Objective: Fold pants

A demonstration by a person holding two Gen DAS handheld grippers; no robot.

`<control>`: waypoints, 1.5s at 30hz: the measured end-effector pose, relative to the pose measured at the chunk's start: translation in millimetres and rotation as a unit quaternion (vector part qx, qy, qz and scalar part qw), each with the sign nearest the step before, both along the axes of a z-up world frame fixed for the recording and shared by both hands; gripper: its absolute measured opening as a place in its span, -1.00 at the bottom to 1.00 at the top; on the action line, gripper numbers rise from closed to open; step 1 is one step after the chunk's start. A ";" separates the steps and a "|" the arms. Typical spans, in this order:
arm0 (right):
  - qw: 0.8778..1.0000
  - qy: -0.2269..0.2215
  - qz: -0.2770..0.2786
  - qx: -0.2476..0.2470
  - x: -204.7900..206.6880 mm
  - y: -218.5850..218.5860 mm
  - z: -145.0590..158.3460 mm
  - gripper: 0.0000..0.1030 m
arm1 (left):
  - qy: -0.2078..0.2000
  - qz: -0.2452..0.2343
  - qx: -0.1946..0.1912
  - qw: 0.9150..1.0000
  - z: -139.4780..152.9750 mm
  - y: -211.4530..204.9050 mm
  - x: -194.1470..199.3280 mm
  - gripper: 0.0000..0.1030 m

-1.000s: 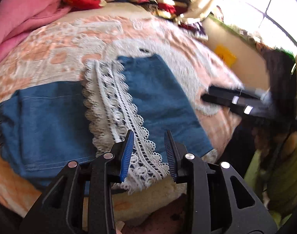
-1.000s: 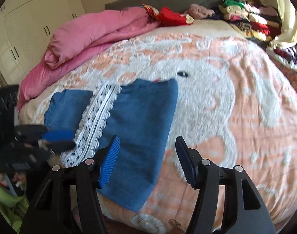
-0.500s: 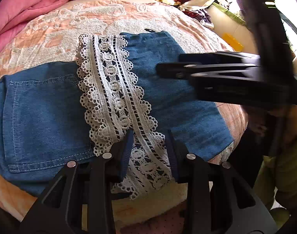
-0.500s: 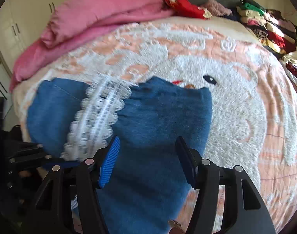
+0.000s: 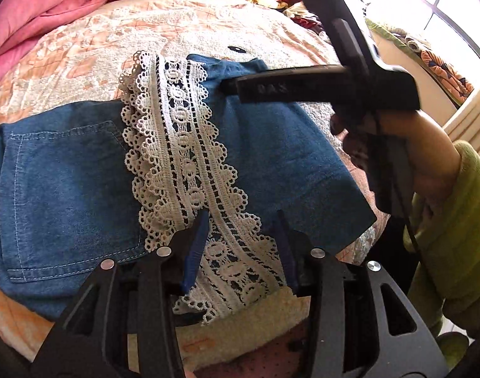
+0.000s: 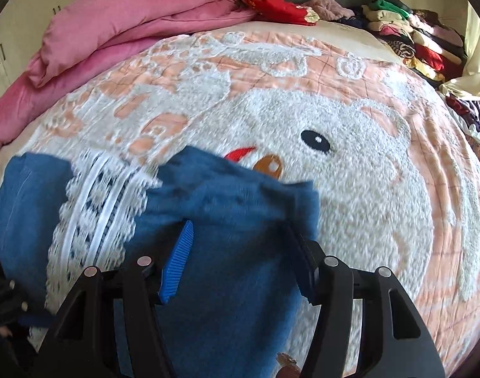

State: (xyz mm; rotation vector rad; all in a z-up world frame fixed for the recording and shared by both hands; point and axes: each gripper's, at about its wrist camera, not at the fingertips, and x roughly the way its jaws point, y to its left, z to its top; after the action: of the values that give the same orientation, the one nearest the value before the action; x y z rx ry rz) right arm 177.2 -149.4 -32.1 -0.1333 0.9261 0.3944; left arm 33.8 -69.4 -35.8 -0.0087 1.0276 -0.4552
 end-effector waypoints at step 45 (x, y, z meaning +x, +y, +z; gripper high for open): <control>0.989 -0.084 -0.004 0.126 -110.5 -44.5 113.0 0.88 | -0.099 0.079 0.039 0.991 69.4 49.8 -38.7 0.81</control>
State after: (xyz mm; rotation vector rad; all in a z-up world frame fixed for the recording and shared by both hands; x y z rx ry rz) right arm 66.6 -194.0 80.9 0.0677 0.7048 0.4823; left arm -4.8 -19.7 33.6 0.0237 0.8420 -0.2659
